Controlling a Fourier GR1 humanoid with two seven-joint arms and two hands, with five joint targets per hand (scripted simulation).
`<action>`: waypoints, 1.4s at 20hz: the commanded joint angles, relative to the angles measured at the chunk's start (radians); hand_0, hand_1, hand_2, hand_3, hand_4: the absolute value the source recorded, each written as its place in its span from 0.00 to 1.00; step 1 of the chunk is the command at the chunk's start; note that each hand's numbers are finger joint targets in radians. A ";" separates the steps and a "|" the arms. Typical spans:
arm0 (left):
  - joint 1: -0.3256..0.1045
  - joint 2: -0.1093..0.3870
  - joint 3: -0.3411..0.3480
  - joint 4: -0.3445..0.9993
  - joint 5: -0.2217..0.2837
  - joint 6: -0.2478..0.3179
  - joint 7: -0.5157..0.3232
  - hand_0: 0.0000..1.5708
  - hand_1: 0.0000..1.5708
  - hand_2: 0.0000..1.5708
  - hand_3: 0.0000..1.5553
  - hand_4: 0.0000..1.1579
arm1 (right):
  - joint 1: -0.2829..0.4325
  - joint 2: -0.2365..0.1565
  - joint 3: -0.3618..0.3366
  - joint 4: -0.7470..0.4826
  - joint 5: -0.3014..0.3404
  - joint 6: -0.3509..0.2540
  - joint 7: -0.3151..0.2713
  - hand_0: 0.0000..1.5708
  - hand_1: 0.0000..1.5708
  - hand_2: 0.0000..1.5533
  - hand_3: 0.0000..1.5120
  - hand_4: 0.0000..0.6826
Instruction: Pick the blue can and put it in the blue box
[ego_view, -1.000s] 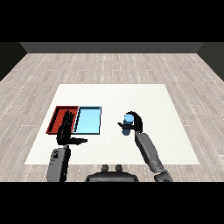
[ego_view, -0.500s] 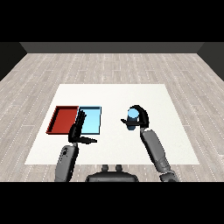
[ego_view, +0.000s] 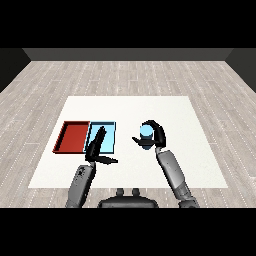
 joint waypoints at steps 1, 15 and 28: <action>-0.053 -0.001 -0.029 -0.014 0.049 -0.001 0.098 0.00 0.00 0.00 0.00 0.00 | -0.027 0.010 -0.023 0.016 0.019 0.018 0.002 0.91 0.91 0.93 0.93 0.89; -0.136 -0.001 -0.280 0.183 0.118 0.255 0.018 0.00 0.00 0.00 0.00 0.00 | -0.075 0.050 0.106 -0.022 0.076 -0.060 0.086 0.95 0.95 0.94 0.93 0.89; -0.194 -0.001 -0.273 0.240 0.206 0.245 0.033 0.00 0.00 0.00 0.00 0.00 | -0.092 0.051 0.131 0.017 0.020 -0.058 0.034 0.95 0.95 0.94 0.92 0.90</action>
